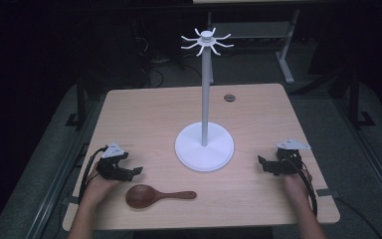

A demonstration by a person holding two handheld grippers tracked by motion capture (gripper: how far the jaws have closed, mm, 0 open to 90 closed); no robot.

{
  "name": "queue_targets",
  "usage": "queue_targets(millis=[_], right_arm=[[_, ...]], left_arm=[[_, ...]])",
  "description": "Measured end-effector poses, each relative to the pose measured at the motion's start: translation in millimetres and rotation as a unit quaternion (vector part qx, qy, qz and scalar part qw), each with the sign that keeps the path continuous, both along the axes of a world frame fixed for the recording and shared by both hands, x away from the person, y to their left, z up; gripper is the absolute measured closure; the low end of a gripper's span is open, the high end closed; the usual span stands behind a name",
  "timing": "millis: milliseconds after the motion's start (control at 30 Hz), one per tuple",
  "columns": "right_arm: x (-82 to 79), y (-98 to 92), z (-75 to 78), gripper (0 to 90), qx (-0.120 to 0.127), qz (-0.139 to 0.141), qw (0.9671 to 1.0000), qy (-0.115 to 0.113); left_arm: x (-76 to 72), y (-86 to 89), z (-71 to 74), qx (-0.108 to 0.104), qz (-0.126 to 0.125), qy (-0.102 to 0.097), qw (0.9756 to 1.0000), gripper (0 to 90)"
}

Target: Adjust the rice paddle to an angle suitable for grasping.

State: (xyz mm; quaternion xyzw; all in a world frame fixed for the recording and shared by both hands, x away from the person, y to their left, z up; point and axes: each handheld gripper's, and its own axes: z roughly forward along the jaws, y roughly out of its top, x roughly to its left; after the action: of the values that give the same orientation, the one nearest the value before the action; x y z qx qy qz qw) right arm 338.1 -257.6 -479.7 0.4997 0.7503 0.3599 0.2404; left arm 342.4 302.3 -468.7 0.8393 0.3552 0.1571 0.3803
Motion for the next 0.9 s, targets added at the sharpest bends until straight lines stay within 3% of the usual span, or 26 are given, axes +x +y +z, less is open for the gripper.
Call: queue_targets(millis=[233, 367, 567, 600, 700, 900], right_arm=[[-0.5, 0.4, 0.1, 13.5, -0.002, 0.001, 1.0000, -0.002], [-1.2, 0.3, 0.3, 13.5, -0.001, 0.003, 1.0000, -0.005], [-1.1, 0.4, 0.3, 13.5, -0.002, 0.003, 1.0000, -0.006], [-1.2, 0.6, 0.3, 13.5, -0.002, 0.001, 1.0000, -0.006], [-1.4, 1.1, 0.3, 13.5, -0.005, 0.003, 1.0000, -0.007], [-0.5, 0.3, 0.0, 13.5, -0.004, 0.005, 1.0000, -0.005]], left_arm=[[-3.7, -3.3, 5.5, 0.008, -0.001, 0.002, 1.0000, 12.4], [-7.8, -3.6, 12.4, -0.010, 0.009, 0.001, 0.9999, 12.8], [-12.0, -4.5, 18.1, -0.013, 0.000, -0.003, 0.9999, 13.3], [-13.4, -5.7, 19.0, -0.023, 0.001, -0.002, 0.9997, 13.4], [-13.8, -5.7, 20.6, -0.018, -0.005, -0.004, 0.9998, 13.4], [-15.8, -9.6, 21.7, -0.029, -0.006, 0.003, 0.9996, 13.5]])
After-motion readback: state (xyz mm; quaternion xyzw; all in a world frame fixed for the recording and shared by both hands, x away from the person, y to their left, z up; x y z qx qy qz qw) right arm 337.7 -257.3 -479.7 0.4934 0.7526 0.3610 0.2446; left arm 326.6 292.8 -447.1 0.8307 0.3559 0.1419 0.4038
